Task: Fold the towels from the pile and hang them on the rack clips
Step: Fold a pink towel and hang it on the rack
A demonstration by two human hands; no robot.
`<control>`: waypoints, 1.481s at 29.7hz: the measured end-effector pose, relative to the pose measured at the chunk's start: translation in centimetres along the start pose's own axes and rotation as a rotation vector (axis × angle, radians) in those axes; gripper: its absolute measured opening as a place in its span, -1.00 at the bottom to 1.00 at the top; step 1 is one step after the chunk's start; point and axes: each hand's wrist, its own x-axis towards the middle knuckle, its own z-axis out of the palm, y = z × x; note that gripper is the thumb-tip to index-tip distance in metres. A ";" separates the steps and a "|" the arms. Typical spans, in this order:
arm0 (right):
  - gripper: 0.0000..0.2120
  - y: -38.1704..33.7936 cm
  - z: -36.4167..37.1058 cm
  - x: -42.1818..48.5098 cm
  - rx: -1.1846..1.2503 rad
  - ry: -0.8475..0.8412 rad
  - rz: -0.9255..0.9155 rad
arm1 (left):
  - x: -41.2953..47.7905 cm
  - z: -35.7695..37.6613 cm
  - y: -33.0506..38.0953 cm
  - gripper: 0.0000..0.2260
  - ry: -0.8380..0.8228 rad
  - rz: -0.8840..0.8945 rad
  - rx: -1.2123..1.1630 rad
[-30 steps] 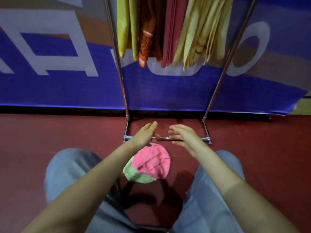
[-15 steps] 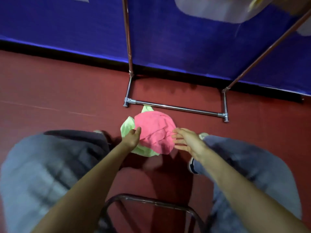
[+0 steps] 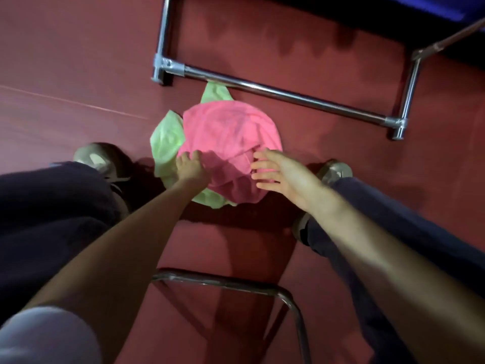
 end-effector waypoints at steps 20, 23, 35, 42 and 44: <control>-0.71 -0.1 -0.8 -5.3 -0.022 0.109 -0.377 | -8.8 -5.4 6.3 -0.75 -0.005 0.421 -0.585; -0.71 -1.7 0.3 -9.6 -0.064 0.148 -0.556 | -14.8 -9.2 9.0 -0.80 -0.079 0.527 -0.662; -0.69 0.7 5.3 -24.4 0.037 0.074 -0.710 | -33.5 -15.6 7.9 -0.67 0.025 0.683 -0.768; -0.66 1.9 6.7 -30.7 0.228 0.277 -1.025 | -38.5 -17.2 5.6 -0.70 0.046 0.672 -0.652; -0.66 1.6 7.0 -32.1 0.267 0.318 -1.067 | -39.5 -17.3 4.8 -0.70 -0.032 0.627 -0.571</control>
